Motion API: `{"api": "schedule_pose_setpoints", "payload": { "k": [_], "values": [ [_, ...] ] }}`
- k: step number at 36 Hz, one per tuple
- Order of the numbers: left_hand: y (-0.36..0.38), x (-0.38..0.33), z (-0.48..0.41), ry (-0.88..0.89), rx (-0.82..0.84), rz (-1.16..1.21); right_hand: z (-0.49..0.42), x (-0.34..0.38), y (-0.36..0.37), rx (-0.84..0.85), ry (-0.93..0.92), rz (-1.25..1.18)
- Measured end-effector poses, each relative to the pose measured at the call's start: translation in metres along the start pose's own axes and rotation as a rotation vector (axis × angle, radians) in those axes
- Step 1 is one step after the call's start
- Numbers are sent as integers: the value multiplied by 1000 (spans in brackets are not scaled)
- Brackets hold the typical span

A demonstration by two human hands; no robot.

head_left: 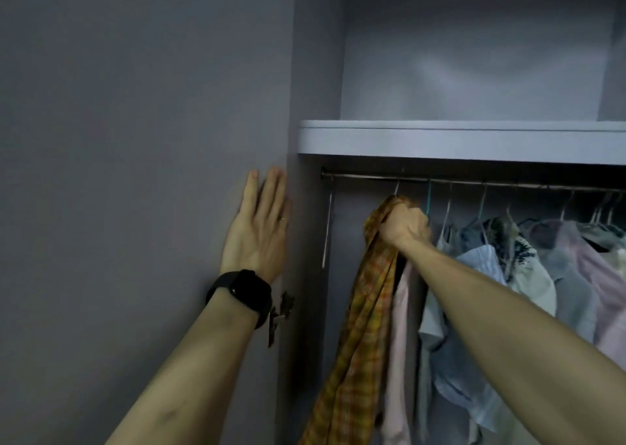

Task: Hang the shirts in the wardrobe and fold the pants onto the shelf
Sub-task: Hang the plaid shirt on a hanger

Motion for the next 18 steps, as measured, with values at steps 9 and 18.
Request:
{"api": "schedule_pose_setpoints", "payload": {
  "k": [9, 18],
  "values": [
    [12, -10, 7, 7, -12, 22, -4, -12, 65, 270, 15, 61],
    [-1, 3, 12, -46, 375, 221, 60, -22, 32, 718, -172, 253]
  ]
}}
Point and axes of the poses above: each hand's wrist, its own z-axis away from the middle knuckle, its own y-axis out of the palm, x = y × z, the point moved 9 cm from there along -z, towards the middle knuckle, and after that the axes turned 11 degrees about z, right-handed, at the moved point
